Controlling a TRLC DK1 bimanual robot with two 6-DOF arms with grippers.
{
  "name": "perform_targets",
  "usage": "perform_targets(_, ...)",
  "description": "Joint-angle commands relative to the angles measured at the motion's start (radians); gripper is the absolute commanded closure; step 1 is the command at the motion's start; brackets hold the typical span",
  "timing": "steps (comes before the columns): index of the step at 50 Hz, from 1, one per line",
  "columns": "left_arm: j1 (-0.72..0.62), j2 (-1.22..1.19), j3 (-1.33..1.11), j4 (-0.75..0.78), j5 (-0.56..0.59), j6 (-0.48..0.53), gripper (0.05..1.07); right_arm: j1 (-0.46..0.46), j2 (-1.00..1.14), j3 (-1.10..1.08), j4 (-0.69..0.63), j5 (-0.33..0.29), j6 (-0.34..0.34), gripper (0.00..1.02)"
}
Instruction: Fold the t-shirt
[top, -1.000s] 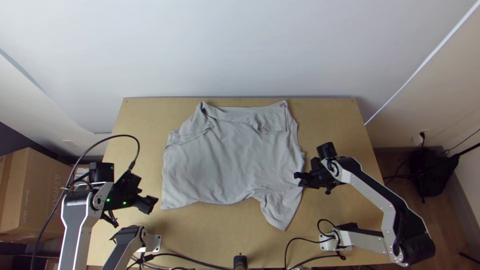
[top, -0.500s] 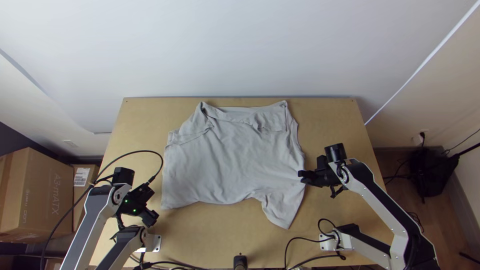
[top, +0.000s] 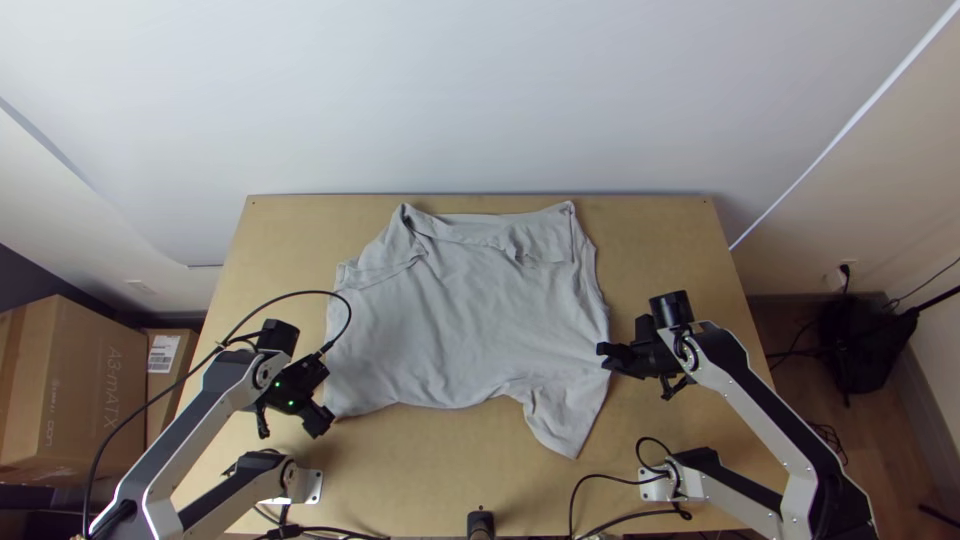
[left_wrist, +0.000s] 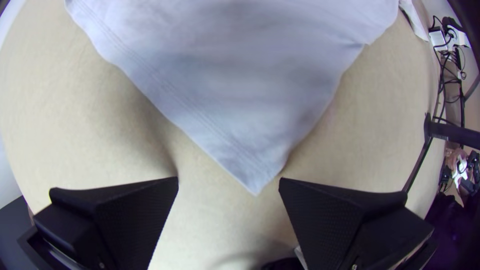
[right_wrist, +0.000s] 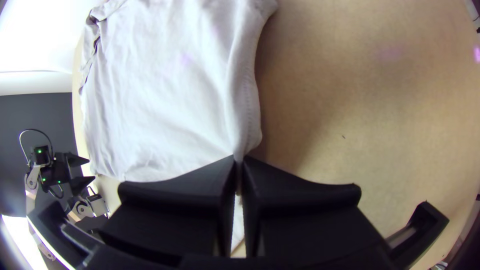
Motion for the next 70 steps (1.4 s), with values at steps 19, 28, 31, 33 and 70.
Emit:
perform_targets(19, -0.034, -0.034, -0.031, 0.073, 0.131, -0.063, 1.04, -0.022, -0.032, -0.020, -0.009, 0.013, 0.019, 1.00)
perform_targets(28, 0.020, -0.071, 0.004, 0.070, 0.145, -0.071, 1.04, -0.070, -0.038, -0.003, 0.002, 0.016, 0.016, 1.00)
perform_targets(31, 0.054, -0.077, 0.027, 0.077, 0.146, -0.080, 1.04, -0.080, -0.038, 0.010, 0.002, 0.018, 0.006, 1.00)
perform_targets(33, 0.071, -0.077, 0.042, 0.078, 0.146, -0.092, 1.04, -0.088, -0.038, 0.020, 0.006, 0.026, 0.002, 1.00)
perform_targets(70, -0.091, 0.080, 0.938, 0.219, -0.279, -0.627, 1.05, -0.123, 0.089, 0.710, 0.368, 0.133, -0.142, 1.00)
